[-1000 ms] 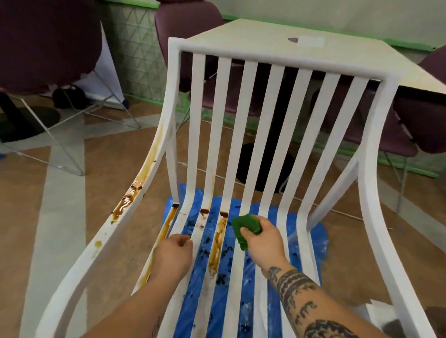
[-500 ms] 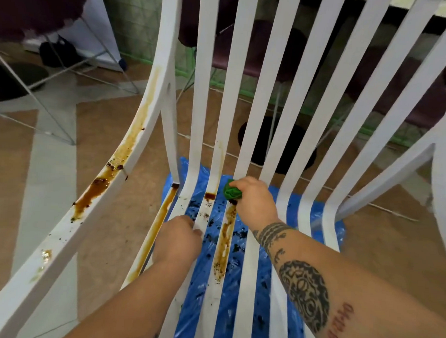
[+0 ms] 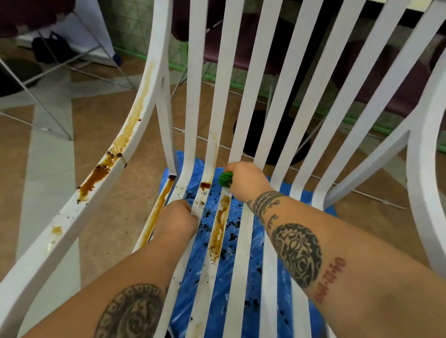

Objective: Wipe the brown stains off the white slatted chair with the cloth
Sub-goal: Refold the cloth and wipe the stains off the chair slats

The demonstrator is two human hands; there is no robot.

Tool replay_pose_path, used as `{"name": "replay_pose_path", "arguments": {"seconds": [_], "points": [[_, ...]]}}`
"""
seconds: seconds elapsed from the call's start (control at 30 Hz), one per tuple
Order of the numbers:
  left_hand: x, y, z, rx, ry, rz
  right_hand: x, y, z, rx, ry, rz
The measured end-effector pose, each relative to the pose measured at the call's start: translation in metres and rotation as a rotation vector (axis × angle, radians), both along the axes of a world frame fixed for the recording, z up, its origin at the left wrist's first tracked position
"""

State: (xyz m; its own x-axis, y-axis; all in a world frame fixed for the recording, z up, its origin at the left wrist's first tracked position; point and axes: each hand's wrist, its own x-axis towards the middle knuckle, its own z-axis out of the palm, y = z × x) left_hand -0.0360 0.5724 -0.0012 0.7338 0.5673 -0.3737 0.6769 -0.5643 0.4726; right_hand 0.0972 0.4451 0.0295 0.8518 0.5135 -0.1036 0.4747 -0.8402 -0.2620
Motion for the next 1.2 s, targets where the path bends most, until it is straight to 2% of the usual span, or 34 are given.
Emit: {"name": "replay_pose_path", "arguments": {"seconds": [0.13, 0.27, 0.4, 0.53, 0.7, 0.77, 0.83, 0.9, 1.03, 1.13, 1.2], "points": [[-0.003, 0.000, 0.002, -0.023, -0.002, 0.015, -0.010, -0.009, -0.014, 0.039, 0.077, 0.007], [-0.005, 0.002, -0.001, -0.054, -0.016, 0.027, 0.003, -0.007, -0.006, -0.078, 0.168, 0.035], [-0.004, 0.004, -0.003, -0.046, -0.018, 0.011, 0.012, -0.003, 0.005, -0.011, 0.052, 0.019], [-0.002, 0.007, -0.005, -0.033, -0.017, 0.005, -0.008, -0.010, -0.015, -0.030, 0.028, 0.098], [-0.003, 0.007, -0.004, -0.034, -0.001, 0.002, 0.002, -0.002, -0.007, -0.129, 0.259, -0.013], [-0.004, 0.006, -0.004, -0.039, -0.009, 0.002, 0.014, 0.002, -0.002, -0.071, 0.287, -0.086], [-0.004, 0.005, -0.005, -0.048, -0.021, 0.011, 0.011, 0.002, -0.007, 0.088, 0.190, -0.140], [-0.005, 0.005, -0.005, -0.047, -0.022, 0.013, -0.009, 0.004, -0.022, 0.160, 0.125, -0.118], [-0.004, 0.006, -0.005, -0.035, 0.000, 0.008, -0.033, 0.000, -0.036, 0.001, 0.060, 0.083], [-0.004, 0.007, -0.004, -0.045, 0.014, 0.004, -0.013, -0.007, -0.014, -0.072, 0.178, 0.166], [-0.003, 0.007, -0.005, -0.053, 0.005, -0.002, 0.000, -0.011, -0.001, -0.164, 0.182, 0.202]]}}
